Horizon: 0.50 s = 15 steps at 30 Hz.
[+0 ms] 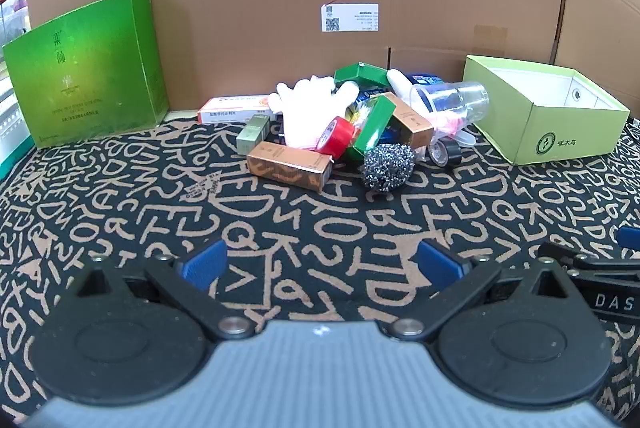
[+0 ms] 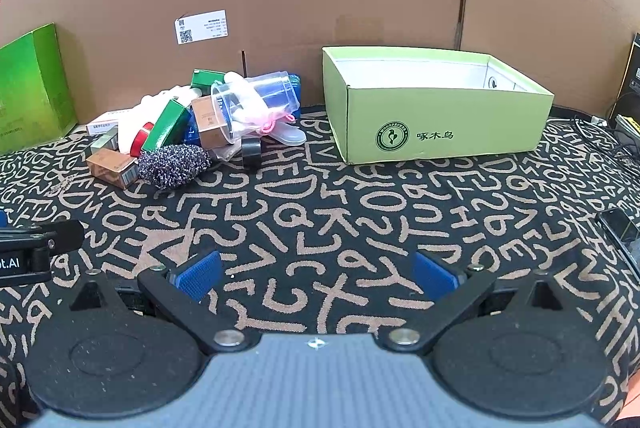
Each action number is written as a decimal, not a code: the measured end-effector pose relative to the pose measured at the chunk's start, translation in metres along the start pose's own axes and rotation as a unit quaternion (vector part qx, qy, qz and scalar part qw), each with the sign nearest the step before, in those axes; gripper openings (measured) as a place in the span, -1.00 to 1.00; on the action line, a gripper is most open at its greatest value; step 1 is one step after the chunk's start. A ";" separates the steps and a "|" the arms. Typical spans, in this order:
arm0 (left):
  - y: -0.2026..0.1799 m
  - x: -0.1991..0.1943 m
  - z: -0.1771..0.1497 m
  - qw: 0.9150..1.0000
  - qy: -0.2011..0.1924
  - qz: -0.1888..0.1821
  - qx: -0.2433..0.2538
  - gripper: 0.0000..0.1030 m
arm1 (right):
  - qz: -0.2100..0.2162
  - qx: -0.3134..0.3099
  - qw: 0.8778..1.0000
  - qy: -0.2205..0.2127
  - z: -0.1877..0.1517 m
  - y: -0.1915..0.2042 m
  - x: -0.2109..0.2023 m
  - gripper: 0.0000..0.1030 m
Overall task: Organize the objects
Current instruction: 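Move both tools toward the pile of items on the mat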
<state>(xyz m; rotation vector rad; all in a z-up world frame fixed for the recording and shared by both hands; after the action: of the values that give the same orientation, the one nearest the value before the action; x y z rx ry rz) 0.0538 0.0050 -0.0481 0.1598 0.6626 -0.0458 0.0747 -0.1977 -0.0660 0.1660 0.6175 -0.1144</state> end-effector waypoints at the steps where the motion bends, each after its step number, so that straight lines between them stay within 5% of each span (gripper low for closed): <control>1: 0.000 0.000 0.000 1.000 0.000 -0.001 0.000 1.00 | -0.001 0.000 1.000 0.000 0.000 0.000 0.001 1.00; 15: 0.005 0.012 -0.001 1.000 0.011 -0.011 -0.003 1.00 | -0.006 -0.006 1.000 0.016 0.000 0.004 0.014 1.00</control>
<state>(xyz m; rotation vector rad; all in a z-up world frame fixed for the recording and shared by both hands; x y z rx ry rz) 0.0635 0.0103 -0.0556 0.1465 0.6874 -0.0632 0.0871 -0.1947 -0.0737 0.1521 0.6502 -0.1197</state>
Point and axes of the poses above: each gripper's, at about its wrist camera, not at the fingertips, and x roughly the way its jaws point, y to its left, z to its top, the point moved 6 cm from there along x, roughly the way its jaws point, and after that the axes turned 8 degrees about x, right-handed, at the moved point
